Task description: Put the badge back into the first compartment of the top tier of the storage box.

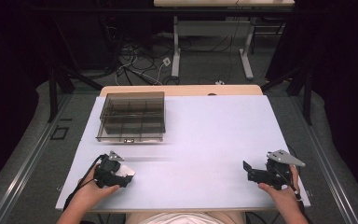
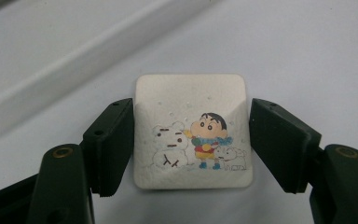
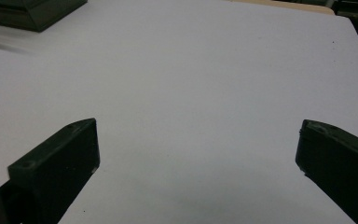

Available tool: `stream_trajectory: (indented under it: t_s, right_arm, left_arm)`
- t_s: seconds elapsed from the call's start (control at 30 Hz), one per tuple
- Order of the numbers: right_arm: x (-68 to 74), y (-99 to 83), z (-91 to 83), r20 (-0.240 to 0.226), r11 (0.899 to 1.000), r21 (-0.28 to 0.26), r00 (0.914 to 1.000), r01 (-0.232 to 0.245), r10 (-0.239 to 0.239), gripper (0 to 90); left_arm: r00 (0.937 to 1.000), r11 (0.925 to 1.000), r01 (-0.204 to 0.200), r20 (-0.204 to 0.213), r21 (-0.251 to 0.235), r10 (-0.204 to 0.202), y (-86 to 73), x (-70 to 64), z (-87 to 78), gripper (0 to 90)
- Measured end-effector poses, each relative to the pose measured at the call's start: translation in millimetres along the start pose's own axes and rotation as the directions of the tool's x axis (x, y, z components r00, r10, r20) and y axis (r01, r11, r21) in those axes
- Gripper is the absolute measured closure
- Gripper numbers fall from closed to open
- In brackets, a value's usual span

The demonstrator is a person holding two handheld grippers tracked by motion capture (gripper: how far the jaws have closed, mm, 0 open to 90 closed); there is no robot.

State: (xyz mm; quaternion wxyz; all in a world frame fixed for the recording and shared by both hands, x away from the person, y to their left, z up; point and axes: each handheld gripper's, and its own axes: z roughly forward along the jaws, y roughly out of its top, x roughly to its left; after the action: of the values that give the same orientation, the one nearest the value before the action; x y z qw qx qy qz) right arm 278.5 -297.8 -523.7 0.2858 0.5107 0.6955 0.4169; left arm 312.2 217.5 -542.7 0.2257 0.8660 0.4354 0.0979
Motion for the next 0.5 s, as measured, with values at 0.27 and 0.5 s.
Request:
stream_trajectory:
  t_s: [0.27, 0.5]
  right_arm:
    - [0.3, -0.2, 0.1, -0.001, 1.0, 0.003, 1.0, -0.004, 0.004, 0.0]
    - [0.3, -0.3, 0.1, -0.001, 1.0, 0.003, 1.0, -0.004, 0.004, 0.0]
  left_arm:
    - [1.0, 1.0, 0.0, 0.001, 0.0, 0.0, 0.1, -0.1, -0.1, 33.1]
    - [1.0, 1.0, -0.001, 0.0, 0.005, 0.001, 0.6, -0.1, -0.6, 33.3]
